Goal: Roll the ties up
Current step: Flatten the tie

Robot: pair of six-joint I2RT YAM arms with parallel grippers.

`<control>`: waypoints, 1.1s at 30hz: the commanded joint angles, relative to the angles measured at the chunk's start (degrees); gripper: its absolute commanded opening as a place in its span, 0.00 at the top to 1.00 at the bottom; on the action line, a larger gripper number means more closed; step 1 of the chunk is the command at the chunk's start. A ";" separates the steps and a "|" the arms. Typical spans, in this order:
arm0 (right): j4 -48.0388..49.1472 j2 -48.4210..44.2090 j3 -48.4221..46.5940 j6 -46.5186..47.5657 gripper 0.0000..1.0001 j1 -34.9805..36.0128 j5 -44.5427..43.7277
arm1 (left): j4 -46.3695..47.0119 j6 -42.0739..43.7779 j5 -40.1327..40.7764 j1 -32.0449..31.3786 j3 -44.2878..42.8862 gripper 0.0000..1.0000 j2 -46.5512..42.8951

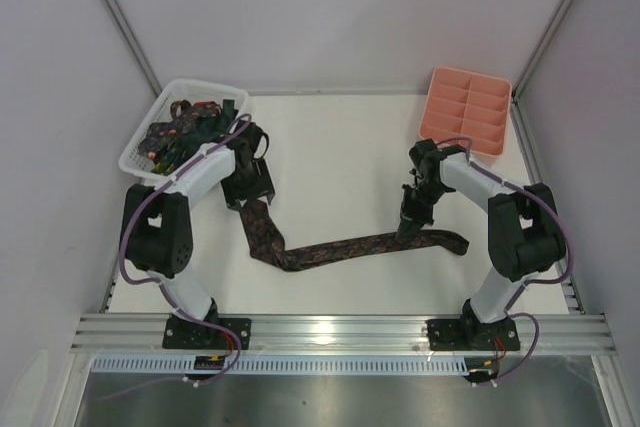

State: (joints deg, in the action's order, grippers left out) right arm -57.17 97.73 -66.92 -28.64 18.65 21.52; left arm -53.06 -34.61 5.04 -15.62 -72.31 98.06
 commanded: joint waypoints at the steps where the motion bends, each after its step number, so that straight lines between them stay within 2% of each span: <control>1: 1.62 1.31 1.43 -0.62 1.00 -1.16 -0.42 | 0.06 0.95 1.12 -1.52 -2.92 0.25 2.82; 11: 4.34 5.09 4.07 -3.70 1.00 -4.33 -1.30 | 2.61 0.60 0.41 -2.23 -2.57 0.31 10.48; 13: 4.52 5.62 4.77 -4.40 1.00 -4.77 -1.22 | 2.96 0.95 0.41 -2.31 -3.27 0.42 12.24; 14: 4.52 6.06 5.04 -5.10 1.00 -5.12 -0.95 | 2.70 0.86 1.19 -2.31 -3.53 0.58 12.68; 17: 5.22 6.24 6.53 -6.59 1.00 -6.17 -0.60 | 2.08 1.04 2.60 -2.23 -3.36 0.85 12.16; 18: 5.57 6.15 6.88 -6.86 1.00 -6.44 -0.51 | 1.47 0.69 4.44 -2.23 -3.36 0.99 11.54; 21: 5.23 5.98 7.85 -7.91 1.00 -8.28 -0.69 | -0.03 -0.28 8.12 -2.31 -1.17 1.00 4.88; 23: 5.05 5.89 8.03 -8.01 1.00 -9.51 -0.60 | -0.38 -2.30 10.33 -1.96 3.56 0.99 -4.69; 26: 4.26 6.50 7.33 -7.92 1.00 -10.13 -0.51 | -0.20 -6.16 8.94 -1.35 11.39 0.99 -16.80; 28: 3.64 6.85 7.15 -7.92 1.00 -10.04 -0.16 | -1.25 -10.10 6.66 -1.17 16.56 0.99 -21.05; 31: 3.29 6.77 7.41 -8.44 1.00 -9.78 0.45 | -2.84 -16.42 3.85 -1.17 23.41 0.93 -29.83; 32: 3.20 6.68 7.59 -8.53 1.00 -9.78 0.54 | -3.62 -18.11 3.06 -1.17 25.10 0.88 -32.12; 33: 3.11 6.85 7.76 -8.62 1.00 -9.78 0.46 | -5.63 -19.69 2.61 -1.17 26.60 0.85 -37.62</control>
State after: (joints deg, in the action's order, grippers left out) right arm -52.60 104.38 -58.87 -36.05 8.58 21.32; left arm -54.06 -45.87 10.37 -17.08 -50.52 66.43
